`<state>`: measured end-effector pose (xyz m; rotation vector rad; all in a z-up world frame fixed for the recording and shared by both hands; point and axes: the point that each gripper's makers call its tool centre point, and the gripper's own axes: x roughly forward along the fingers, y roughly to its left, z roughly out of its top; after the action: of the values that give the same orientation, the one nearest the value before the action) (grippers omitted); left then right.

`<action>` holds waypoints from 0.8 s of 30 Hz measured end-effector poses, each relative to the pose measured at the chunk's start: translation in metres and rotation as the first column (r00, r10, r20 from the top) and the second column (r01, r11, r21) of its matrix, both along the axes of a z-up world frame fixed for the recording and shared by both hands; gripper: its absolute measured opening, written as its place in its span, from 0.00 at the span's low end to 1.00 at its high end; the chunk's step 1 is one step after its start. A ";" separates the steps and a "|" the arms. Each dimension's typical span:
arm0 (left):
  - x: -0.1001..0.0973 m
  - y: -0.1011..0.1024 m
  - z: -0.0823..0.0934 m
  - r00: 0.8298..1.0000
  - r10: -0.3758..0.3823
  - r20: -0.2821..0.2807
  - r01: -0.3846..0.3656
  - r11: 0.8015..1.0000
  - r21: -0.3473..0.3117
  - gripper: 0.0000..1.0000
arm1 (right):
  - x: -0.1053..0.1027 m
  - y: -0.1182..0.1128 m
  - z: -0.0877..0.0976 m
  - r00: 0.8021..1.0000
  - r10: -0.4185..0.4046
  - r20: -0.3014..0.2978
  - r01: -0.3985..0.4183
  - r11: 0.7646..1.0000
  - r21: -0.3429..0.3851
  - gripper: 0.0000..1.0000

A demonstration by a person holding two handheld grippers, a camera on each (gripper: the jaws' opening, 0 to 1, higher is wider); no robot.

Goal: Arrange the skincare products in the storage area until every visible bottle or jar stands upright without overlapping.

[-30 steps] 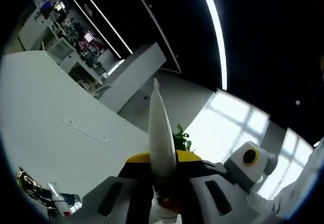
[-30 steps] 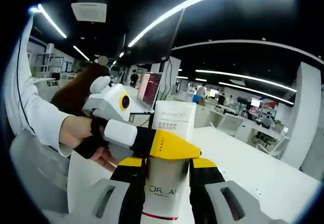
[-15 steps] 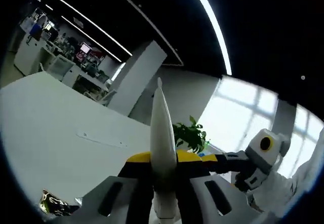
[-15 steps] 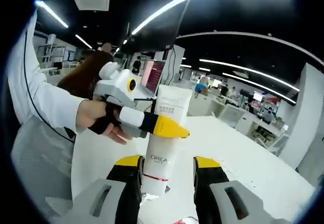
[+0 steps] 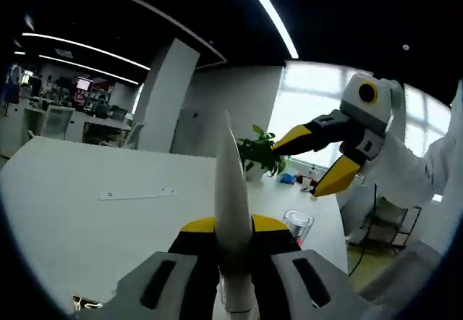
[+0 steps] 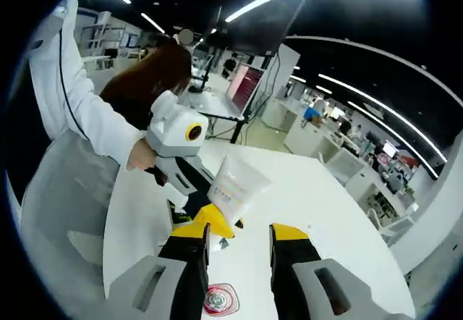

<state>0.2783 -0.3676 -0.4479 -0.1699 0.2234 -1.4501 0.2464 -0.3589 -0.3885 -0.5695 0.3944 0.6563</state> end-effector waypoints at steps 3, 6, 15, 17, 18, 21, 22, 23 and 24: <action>-0.013 -0.004 -0.008 0.995 -0.075 0.069 0.074 0.997 0.012 0.09 | -0.003 0.002 -0.001 0.997 0.060 -0.056 -0.064 0.996 -0.065 0.23; -0.024 -0.008 -0.014 0.981 -0.132 0.139 0.127 0.991 0.038 0.09 | 0.001 0.002 -0.001 0.994 0.092 -0.063 -0.100 0.985 -0.142 0.21; -0.050 -0.008 -0.023 0.948 -0.261 0.181 0.253 0.965 0.065 0.09 | -0.015 0.023 -0.028 0.912 0.278 -0.302 -0.355 0.903 -0.243 0.17; -0.053 -0.008 -0.024 0.942 -0.277 0.187 0.270 0.961 0.064 0.09 | -0.021 0.028 -0.037 0.878 0.316 -0.361 -0.415 0.877 -0.241 0.15; -0.053 -0.008 -0.024 0.941 -0.279 0.192 0.271 0.960 0.065 0.09 | -0.022 0.031 -0.041 0.865 0.324 -0.383 -0.435 0.865 -0.251 0.13; -0.058 -0.008 -0.027 0.930 -0.300 0.212 0.289 0.954 0.081 0.09 | -0.021 0.034 -0.047 0.846 0.334 -0.416 -0.463 0.847 -0.262 0.07; -0.060 -0.008 -0.027 0.926 -0.307 0.219 0.297 0.952 0.080 0.09 | -0.021 0.036 -0.049 0.835 0.342 -0.430 -0.476 0.843 -0.253 0.05; -0.061 -0.008 -0.027 0.924 -0.312 0.220 0.302 0.950 0.079 0.09 | -0.022 0.037 -0.051 0.826 0.348 -0.443 -0.485 0.839 -0.247 0.05; -0.062 -0.008 -0.026 0.921 -0.318 0.225 0.308 0.948 0.080 0.09 | -0.023 0.038 -0.053 0.819 0.352 -0.454 -0.493 0.836 -0.241 0.06</action>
<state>0.2165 -0.3754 -0.4742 0.0787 0.0889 -1.7674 0.2238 -0.3205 -0.4413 -0.8847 0.7855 1.1638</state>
